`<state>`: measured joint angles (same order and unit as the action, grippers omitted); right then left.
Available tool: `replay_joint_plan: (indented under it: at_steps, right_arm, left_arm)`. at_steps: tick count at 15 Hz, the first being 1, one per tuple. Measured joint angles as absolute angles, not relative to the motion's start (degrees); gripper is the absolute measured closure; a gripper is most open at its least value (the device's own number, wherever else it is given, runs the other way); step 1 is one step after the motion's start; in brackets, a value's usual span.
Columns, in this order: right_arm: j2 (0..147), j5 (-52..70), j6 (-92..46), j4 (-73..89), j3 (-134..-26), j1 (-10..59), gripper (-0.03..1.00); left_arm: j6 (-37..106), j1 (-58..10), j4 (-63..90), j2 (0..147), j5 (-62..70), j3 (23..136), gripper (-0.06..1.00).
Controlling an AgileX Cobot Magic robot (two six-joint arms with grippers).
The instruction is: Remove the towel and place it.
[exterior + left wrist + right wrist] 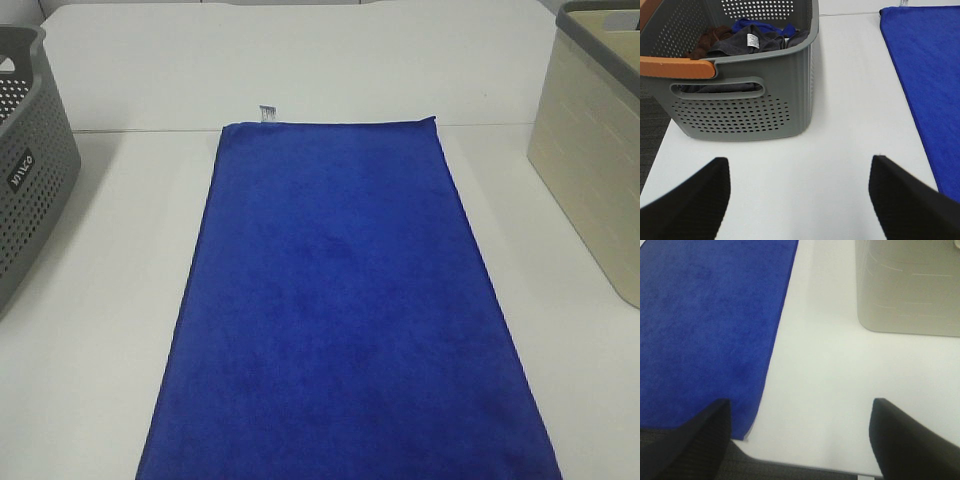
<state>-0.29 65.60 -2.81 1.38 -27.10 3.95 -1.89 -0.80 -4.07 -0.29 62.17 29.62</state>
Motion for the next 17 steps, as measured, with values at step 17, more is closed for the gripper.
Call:
replay_joint_plan:
  at_steps: [17]
  right_arm:
    - [-0.3, 63.7, -4.1, 2.8, -26.0, 4.0, 0.21]
  left_arm:
    - [-2.3, -0.8, -3.4, -0.3, 62.2, 29.6, 0.23]
